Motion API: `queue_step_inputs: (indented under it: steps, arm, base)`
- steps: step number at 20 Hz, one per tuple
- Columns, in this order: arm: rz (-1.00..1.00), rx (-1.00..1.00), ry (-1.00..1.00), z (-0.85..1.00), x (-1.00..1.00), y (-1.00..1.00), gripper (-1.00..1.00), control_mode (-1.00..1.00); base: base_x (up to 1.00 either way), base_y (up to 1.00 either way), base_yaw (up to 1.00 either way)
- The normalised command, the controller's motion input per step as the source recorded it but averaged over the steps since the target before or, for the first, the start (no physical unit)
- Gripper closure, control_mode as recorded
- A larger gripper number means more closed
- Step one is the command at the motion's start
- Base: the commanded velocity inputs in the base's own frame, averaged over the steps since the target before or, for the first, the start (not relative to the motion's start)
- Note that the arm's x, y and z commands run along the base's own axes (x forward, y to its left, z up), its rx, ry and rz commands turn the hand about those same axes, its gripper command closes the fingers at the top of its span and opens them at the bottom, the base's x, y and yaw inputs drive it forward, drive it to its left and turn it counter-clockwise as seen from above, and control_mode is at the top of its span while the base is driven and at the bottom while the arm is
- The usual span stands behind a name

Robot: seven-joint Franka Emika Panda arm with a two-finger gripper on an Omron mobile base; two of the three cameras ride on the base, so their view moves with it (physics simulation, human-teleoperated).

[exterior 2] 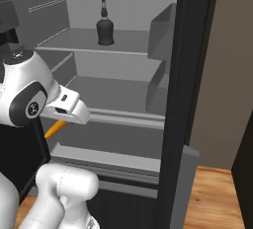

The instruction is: Pick carrot from the fridge and place it on the plate on the counter.

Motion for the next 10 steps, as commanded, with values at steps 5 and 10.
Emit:
queue_step_inputs:
  steps: [5,10]
  arm:
    - [0.0,0.0,0.0,0.0,0.0,0.0,1.0,1.0]
    - [0.0,0.0,0.0,0.0,0.0,0.0,1.0,1.0]
  base:
    - [-0.7,0.0,0.0]
    - [-0.9,0.0,0.0]
